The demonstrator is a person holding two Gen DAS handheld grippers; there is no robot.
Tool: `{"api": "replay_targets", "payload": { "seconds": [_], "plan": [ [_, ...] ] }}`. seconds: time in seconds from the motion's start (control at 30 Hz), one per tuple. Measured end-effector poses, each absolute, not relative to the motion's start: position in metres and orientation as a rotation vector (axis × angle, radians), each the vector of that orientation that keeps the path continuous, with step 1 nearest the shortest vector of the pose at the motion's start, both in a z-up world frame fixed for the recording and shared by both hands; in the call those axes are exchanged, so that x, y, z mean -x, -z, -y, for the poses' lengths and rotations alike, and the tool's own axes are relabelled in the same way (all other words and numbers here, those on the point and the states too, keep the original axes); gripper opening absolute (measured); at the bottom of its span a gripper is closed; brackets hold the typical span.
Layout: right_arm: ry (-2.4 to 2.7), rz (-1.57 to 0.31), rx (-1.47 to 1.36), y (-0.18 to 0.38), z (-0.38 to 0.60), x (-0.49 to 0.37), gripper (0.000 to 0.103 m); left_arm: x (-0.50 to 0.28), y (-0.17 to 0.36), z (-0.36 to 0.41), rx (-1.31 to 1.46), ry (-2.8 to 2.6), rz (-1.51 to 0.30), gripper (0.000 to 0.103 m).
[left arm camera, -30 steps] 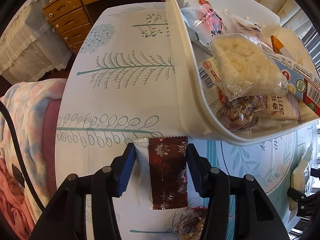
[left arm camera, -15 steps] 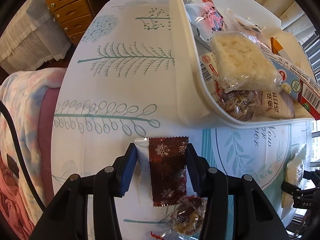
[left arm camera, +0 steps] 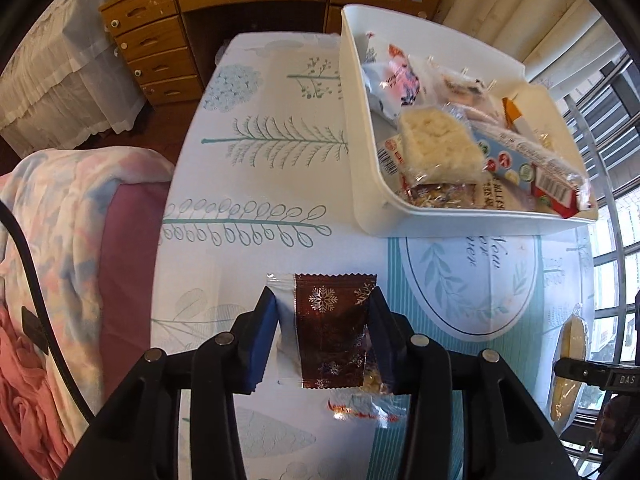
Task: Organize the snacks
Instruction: 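Lift both packets over the white tray and open both tools to drop them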
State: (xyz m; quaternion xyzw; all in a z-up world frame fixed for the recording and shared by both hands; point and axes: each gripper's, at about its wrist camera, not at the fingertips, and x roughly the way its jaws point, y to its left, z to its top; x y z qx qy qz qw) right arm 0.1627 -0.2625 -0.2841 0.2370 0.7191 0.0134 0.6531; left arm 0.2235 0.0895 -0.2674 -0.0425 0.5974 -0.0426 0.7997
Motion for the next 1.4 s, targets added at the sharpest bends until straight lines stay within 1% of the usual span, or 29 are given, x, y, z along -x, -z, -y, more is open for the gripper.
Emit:
{"api": "replay_targets", "payload": {
  "seconds": [0.23, 0.4, 0.7, 0.83, 1.0, 1.3, 1.37, 1.4],
  "plan": [
    [-0.155, -1.522, -0.482, 0.222, 0.238, -0.157, 0.091, -0.207, 0.208, -0.086, 0.116, 0.155, -1.188, 0.042],
    [-0.231, -1.411, -0.422, 0.177, 0.213, -0.153, 0.092, -0.206, 0.169, -0.077, 0.11, 0.204, -1.121, 0.042],
    [-0.292, -1.223, -0.363, 0.127, 0.188, -0.18, 0.092, -0.226, 0.11, -0.047, 0.09, 0.242, -0.978, 0.042],
    [-0.302, -1.119, -0.343, 0.116, 0.187, -0.195, 0.092, -0.239, 0.101, -0.037, 0.113, 0.251, -0.932, 0.042],
    [-0.278, -1.004, -0.314, 0.114, 0.192, -0.207, 0.093, -0.254, 0.11, -0.026, 0.129, 0.251, -0.926, 0.042],
    [-0.206, -0.881, -0.304, 0.129, 0.207, -0.23, 0.096, -0.279, 0.129, -0.014, 0.166, 0.231, -0.928, 0.044],
    [-0.184, -0.891, -0.302, 0.133, 0.209, -0.234, 0.097, -0.284, 0.134, -0.01, 0.162, 0.236, -0.96, 0.057],
    [-0.176, -0.911, -0.303, 0.136, 0.209, -0.237, 0.1, -0.285, 0.136, -0.008, 0.153, 0.227, -0.97, 0.07]
  ]
}}
